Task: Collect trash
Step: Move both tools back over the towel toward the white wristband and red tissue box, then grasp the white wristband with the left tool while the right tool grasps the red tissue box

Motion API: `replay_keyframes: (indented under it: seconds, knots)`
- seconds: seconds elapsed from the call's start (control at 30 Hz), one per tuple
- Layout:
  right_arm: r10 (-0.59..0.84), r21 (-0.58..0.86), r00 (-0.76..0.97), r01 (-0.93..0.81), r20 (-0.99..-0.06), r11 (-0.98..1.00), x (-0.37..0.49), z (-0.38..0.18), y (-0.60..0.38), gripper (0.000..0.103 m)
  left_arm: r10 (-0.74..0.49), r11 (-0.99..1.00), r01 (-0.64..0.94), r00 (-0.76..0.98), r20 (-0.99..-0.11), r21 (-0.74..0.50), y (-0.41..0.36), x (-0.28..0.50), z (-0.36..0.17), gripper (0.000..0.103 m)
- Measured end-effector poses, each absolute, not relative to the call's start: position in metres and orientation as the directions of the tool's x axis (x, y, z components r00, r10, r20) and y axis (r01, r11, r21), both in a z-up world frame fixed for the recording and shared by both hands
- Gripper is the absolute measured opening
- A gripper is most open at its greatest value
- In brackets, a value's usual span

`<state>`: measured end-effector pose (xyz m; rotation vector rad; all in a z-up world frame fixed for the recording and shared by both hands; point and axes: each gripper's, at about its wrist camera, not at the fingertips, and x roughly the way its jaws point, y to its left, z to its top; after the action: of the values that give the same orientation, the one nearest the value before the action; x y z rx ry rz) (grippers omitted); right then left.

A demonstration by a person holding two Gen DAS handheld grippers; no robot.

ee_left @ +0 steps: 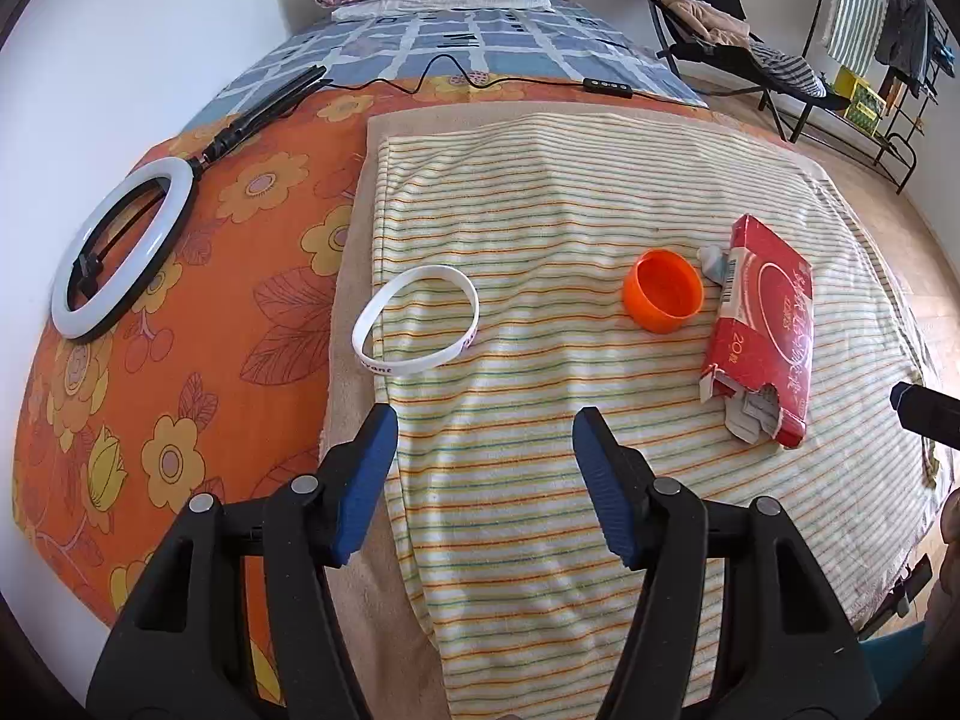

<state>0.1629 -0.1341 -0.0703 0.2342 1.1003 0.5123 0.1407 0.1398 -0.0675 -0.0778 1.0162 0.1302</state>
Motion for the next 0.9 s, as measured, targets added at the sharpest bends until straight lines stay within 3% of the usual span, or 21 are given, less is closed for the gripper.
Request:
replay_keyframes:
  seconds: [0.3,0.67,0.77,0.9]
  knots:
    - [0.429,0.435,0.384,-0.078,-0.818,0.897,0.209,-0.094,-0.114,0.096,0.087,0.99,-0.142,0.517,-0.851,0.015,0.154,0.171,-0.083,0.052]
    - [0.378,0.414,0.363,0.022,-0.851,0.91,0.238,-0.127,-0.096,0.097,0.073,0.989,-0.145,0.518,-0.852,-0.003,0.167,0.189,-0.099,0.051]
    - [0.367,0.409,0.385,0.029,-0.847,0.912,0.243,-0.126,-0.092,0.103,0.065,0.991,-0.137,0.513,-0.856,-0.007,0.167,0.192,-0.103,0.042]
    - [0.309,0.345,0.381,0.03,-0.872,0.938,0.248,-0.128,-0.081,0.103,0.058,0.992,-0.124,0.505,-0.861,-0.006,0.164,0.196,-0.109,0.041]
